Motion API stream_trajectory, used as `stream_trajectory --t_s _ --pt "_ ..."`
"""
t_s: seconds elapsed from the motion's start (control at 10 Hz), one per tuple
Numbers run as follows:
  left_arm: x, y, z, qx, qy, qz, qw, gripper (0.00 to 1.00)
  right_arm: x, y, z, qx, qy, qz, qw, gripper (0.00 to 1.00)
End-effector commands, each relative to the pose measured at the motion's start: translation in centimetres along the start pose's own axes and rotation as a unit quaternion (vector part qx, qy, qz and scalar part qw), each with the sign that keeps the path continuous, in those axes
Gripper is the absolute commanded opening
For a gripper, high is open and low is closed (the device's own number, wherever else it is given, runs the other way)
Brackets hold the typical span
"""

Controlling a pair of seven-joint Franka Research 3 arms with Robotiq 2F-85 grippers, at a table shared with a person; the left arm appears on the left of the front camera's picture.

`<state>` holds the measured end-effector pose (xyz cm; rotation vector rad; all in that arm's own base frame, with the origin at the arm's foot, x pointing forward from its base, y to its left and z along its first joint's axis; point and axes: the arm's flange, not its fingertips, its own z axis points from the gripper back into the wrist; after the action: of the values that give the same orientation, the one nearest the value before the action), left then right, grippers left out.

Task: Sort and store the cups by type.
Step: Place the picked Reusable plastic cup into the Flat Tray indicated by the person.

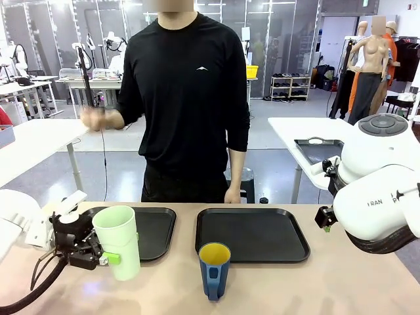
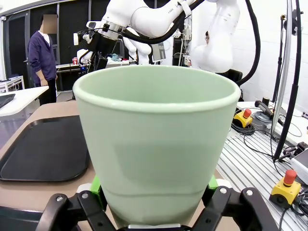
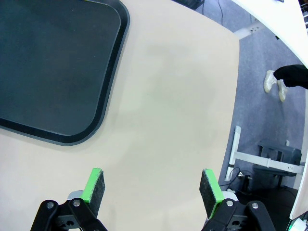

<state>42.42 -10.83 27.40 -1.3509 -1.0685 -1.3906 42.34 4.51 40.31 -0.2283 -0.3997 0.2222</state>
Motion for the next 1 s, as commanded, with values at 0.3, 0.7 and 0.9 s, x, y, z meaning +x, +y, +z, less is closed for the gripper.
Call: stream_trajectory --t_s 0.3,0.7,0.9 --pt "0.16 0.07 -0.10 -0.003 0.001 -0.002 1.000 0.38 -0.10 0.02 -0.09 0.000 0.000 0.002 1.000 1.00" --pt "0.16 0.07 -0.10 -0.003 0.001 -0.002 1.000 0.38 -0.10 0.02 -0.09 0.000 0.000 0.002 1.000 1.00" --pt "0.16 0.07 -0.10 -0.003 0.001 -0.002 1.000 0.38 -0.10 0.02 -0.09 0.000 0.000 0.002 1.000 1.00"
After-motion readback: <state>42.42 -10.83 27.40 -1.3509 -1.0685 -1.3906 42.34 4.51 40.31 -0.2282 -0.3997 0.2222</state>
